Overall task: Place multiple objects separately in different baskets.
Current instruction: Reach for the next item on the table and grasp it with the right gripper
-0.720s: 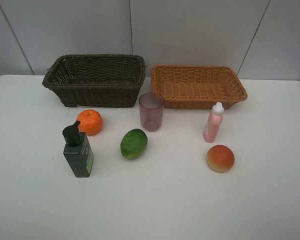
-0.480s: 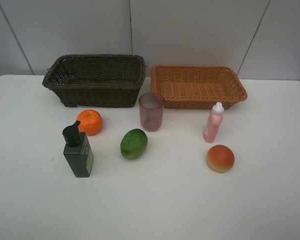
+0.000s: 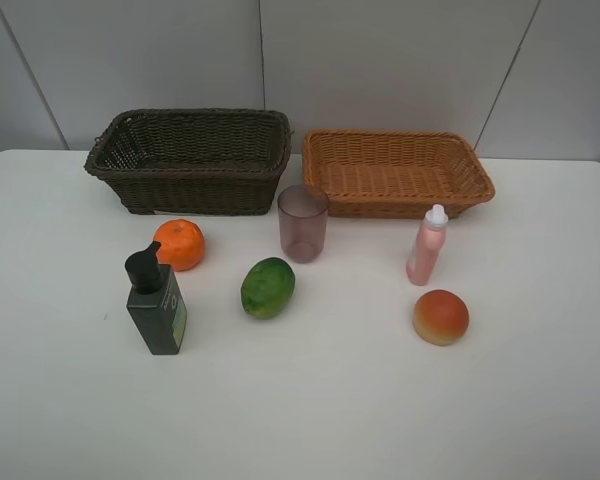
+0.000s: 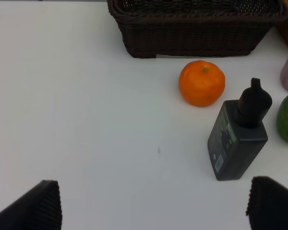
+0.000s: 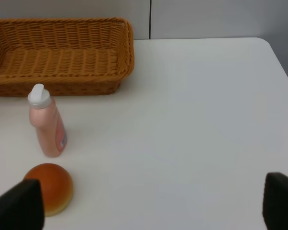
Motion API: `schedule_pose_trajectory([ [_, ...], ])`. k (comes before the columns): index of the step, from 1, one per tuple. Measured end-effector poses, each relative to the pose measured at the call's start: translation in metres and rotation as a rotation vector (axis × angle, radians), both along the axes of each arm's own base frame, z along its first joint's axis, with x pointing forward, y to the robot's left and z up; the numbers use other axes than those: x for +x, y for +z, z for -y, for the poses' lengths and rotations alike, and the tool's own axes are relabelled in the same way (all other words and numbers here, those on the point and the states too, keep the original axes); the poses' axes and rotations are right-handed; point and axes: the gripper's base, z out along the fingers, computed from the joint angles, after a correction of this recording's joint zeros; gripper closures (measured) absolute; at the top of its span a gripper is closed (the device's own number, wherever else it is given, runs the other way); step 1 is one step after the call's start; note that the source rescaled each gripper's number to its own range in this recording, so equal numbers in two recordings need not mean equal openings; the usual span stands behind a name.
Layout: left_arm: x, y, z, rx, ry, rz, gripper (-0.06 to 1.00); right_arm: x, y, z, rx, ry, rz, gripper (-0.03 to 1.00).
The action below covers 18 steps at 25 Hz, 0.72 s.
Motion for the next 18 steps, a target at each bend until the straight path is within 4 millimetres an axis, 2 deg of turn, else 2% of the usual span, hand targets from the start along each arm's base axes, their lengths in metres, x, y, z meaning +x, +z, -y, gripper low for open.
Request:
schedule_pose_trajectory([
  [18,0.0,0.0,0.0,0.0,0.0,0.0,-0.06,0.0,0.0,0.0,0.0,0.0,0.0,-0.03],
])
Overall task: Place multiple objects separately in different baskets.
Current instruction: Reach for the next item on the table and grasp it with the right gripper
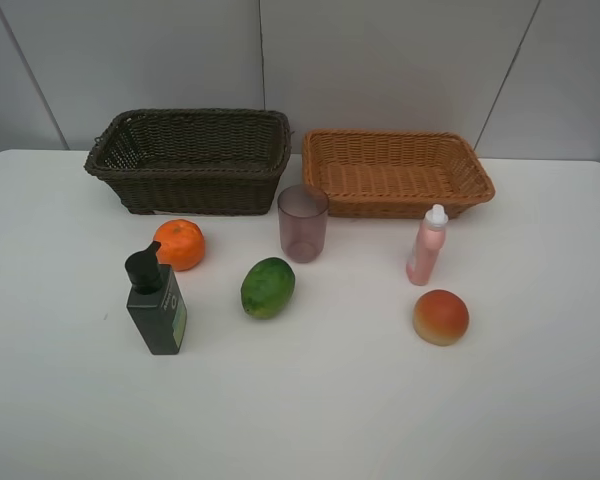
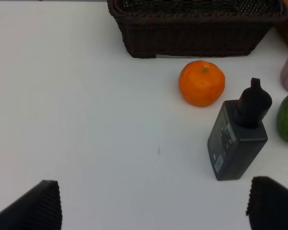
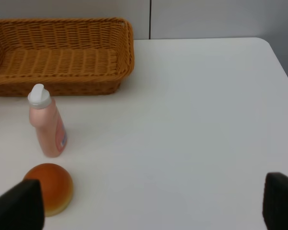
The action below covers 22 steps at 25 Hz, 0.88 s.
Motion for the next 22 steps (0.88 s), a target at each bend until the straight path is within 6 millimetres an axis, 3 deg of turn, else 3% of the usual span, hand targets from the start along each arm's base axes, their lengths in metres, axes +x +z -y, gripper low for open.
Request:
schedule_pose_trajectory([
  [22,0.0,0.0,0.0,0.0,0.0,0.0,-0.06,0.0,0.0,0.0,0.0,0.0,0.0,-0.03],
])
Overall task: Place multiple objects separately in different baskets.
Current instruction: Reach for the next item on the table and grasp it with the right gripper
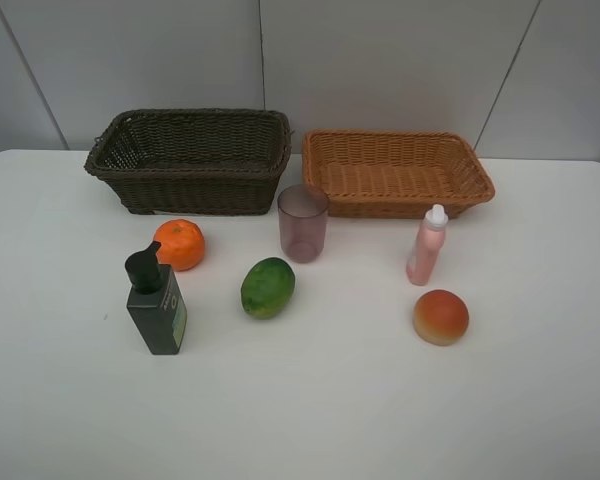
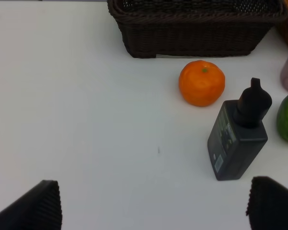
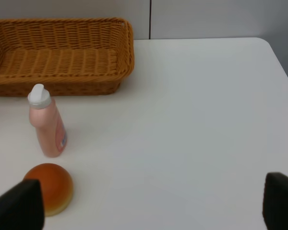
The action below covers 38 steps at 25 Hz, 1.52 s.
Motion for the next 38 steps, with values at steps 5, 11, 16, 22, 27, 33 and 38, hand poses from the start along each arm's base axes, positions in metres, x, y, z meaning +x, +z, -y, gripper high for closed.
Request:
schedule_pose_trajectory([
  [5,0.0,0.0,0.0,0.0,0.0,0.0,-0.06,0.0,0.0,0.0,0.0,0.0,0.0,-0.03],
  [11,0.0,0.0,0.0,0.0,0.0,0.0,-0.06,0.0,0.0,0.0,0.0,0.0,0.0,-0.03],
  [16,0.0,0.0,0.0,0.0,0.0,0.0,-0.06,0.0,0.0,0.0,0.0,0.0,0.0,-0.03],
  [22,0.0,0.0,0.0,0.0,0.0,0.0,-0.06,0.006,0.0,0.0,0.002,0.0,-0.037,-0.03],
  [27,0.0,0.0,0.0,0.0,0.0,0.0,-0.06,0.019,0.0,0.001,0.011,0.003,-0.118,-0.03],
  [33,0.0,0.0,0.0,0.0,0.0,0.0,-0.06,0.038,0.011,-0.001,0.042,0.032,-0.16,-0.03],
  [38,0.0,0.0,0.0,0.0,0.0,0.0,-0.06,0.07,0.017,-0.002,0.079,0.044,-0.259,-0.03],
])
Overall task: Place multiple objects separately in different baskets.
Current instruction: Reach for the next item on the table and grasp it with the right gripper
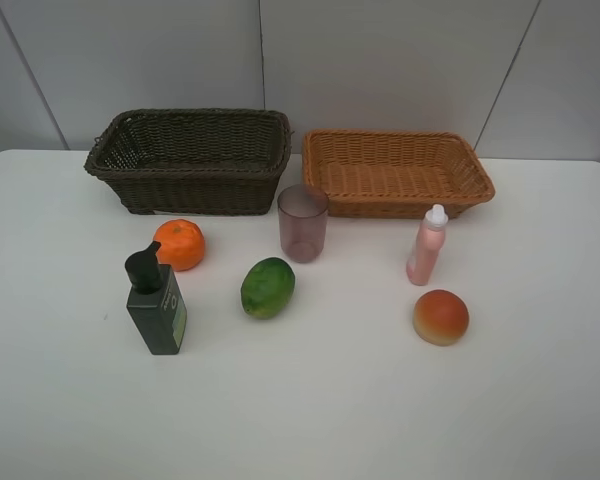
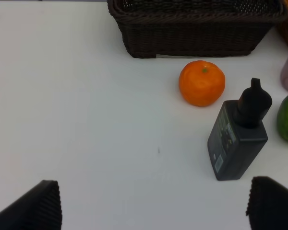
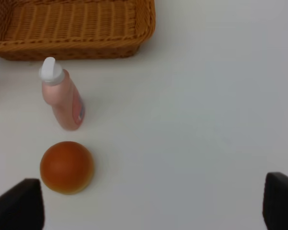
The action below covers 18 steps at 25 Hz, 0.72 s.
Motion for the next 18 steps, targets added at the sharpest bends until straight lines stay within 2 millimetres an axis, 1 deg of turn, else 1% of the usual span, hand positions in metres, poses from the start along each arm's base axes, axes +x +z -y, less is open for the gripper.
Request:
schedule_pose_trajectory([
  [7,0.0,0.0,0.0,0.0,0.0,0.001,-0.06,0.035,-0.012,-0.002,0.059,0.01,-0.159,-0.03],
  [11,0.0,0.0,0.0,0.0,0.0,0.001,-0.06,0.048,-0.019,-0.002,0.068,0.01,-0.212,-0.03],
  [13,0.0,0.0,0.0,0.0,0.0,0.001,-0.06,0.051,-0.019,-0.003,0.067,0.016,-0.216,-0.03],
  [18,0.0,0.0,0.0,0.0,0.0,0.001,-0.06,0.066,-0.026,-0.016,0.058,0.116,-0.246,-0.03],
])
